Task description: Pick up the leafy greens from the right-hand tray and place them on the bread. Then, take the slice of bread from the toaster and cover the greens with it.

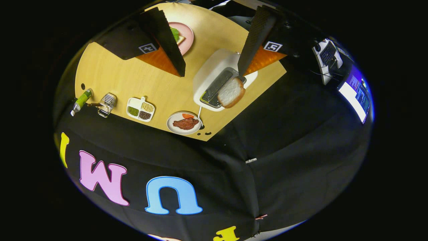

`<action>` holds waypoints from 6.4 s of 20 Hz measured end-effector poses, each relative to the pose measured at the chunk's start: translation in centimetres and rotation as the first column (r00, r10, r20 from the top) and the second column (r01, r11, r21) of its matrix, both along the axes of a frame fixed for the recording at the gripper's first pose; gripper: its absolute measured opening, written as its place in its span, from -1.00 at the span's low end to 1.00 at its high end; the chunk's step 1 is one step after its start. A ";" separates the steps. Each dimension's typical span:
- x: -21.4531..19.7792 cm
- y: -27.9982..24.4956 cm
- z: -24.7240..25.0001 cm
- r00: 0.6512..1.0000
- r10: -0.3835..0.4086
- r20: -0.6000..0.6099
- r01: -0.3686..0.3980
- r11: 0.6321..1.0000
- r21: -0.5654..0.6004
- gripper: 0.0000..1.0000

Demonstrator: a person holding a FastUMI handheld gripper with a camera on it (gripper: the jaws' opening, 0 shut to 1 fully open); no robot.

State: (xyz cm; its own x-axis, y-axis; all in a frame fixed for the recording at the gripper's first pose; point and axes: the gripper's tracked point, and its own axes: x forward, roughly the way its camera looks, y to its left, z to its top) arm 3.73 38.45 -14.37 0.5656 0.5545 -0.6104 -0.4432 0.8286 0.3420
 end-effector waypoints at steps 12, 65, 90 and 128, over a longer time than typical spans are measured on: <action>5.6 10.8 -4.9 0.990 -0.119 -0.076 0.114 0.992 -0.059 0.97; 0.6 -13.3 -9.3 0.804 -0.558 -0.206 0.571 0.821 0.005 -0.73; -4.0 -18.3 -27.1 0.772 -0.557 -0.307 0.529 0.830 -0.177 -0.27; -3.7 -28.6 2.7 0.873 -0.263 0.411 0.283 0.959 0.012 0.99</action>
State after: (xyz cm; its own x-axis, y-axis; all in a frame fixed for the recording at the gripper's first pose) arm 0.00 9.87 -11.70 0.8931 0.3188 -0.3174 -0.2885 0.9472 0.1396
